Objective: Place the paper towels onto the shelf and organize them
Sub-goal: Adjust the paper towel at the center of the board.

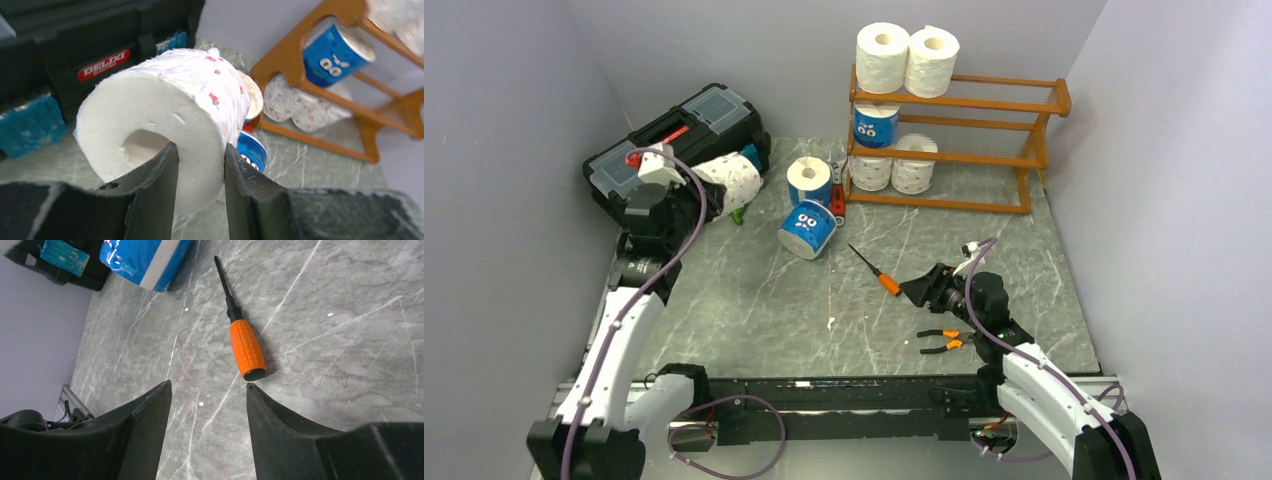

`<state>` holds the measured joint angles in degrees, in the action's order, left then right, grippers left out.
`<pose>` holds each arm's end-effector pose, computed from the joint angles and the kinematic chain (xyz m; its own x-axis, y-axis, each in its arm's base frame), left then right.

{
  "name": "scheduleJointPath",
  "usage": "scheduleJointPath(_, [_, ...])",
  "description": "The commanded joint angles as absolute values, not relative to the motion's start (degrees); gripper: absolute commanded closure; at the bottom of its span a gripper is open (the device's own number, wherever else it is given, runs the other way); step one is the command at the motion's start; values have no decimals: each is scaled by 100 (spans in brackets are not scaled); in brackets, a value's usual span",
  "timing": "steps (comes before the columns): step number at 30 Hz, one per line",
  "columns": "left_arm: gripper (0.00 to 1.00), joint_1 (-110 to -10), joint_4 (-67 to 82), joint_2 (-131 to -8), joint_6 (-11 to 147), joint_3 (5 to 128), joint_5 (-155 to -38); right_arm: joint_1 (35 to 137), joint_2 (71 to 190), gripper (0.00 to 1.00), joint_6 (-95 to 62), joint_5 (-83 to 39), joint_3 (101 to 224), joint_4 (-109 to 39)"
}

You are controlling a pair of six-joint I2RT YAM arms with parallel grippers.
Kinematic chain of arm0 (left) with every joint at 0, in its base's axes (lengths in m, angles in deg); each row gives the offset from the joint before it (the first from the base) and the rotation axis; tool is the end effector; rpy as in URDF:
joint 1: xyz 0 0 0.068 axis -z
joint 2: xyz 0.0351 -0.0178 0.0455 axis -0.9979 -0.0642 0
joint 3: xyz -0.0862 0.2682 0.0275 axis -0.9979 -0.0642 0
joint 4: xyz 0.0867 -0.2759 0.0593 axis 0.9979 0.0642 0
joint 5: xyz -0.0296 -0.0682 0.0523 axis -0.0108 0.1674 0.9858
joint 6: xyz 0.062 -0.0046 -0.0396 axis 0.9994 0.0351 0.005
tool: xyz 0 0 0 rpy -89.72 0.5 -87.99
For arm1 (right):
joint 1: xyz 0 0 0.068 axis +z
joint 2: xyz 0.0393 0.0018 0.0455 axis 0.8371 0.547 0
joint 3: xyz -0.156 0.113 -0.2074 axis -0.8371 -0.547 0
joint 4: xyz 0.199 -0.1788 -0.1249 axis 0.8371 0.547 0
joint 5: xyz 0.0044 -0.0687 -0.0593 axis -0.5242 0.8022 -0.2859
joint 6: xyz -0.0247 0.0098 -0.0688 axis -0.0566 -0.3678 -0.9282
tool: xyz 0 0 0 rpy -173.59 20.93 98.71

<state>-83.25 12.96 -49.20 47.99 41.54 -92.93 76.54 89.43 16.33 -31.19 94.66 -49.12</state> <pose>0.2809 -0.0200 0.3338 -0.2312 -0.5144 -0.8258 0.0121 0.8472 -0.5311 0.1873 0.0860 0.1472 -0.6074 0.4342 -0.6653 -0.2484 0.6917 0.6782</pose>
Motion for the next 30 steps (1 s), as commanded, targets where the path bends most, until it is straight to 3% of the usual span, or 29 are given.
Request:
scheduleJointPath(1, [66, -7464, 3529, -4577, 6544, 5406, -8583, 7670, 9097, 41, 1606, -3151, 9527, -5308])
scheduleJointPath(7, [67, -5434, 4916, -4916, 7162, 6365, -7522, 7671, 8993, 41, 1559, -3027, 9575, -5124])
scheduleJointPath(17, [66, -2326, 5808, -6247, 7200, 7410, -6566, 7670, 8446, 41, 1405, -2463, 9897, -4084])
scheduleJointPath(21, [66, -1809, 5652, -6982, 7389, 7507, -6546, 7666, 8138, 41, 1480, -2131, 9934, -3759])
scheduleJointPath(30, [65, -1741, 4748, -7680, 7506, 7023, -7244, 7664, 7658, 41, 1506, -1678, 9976, -3112])
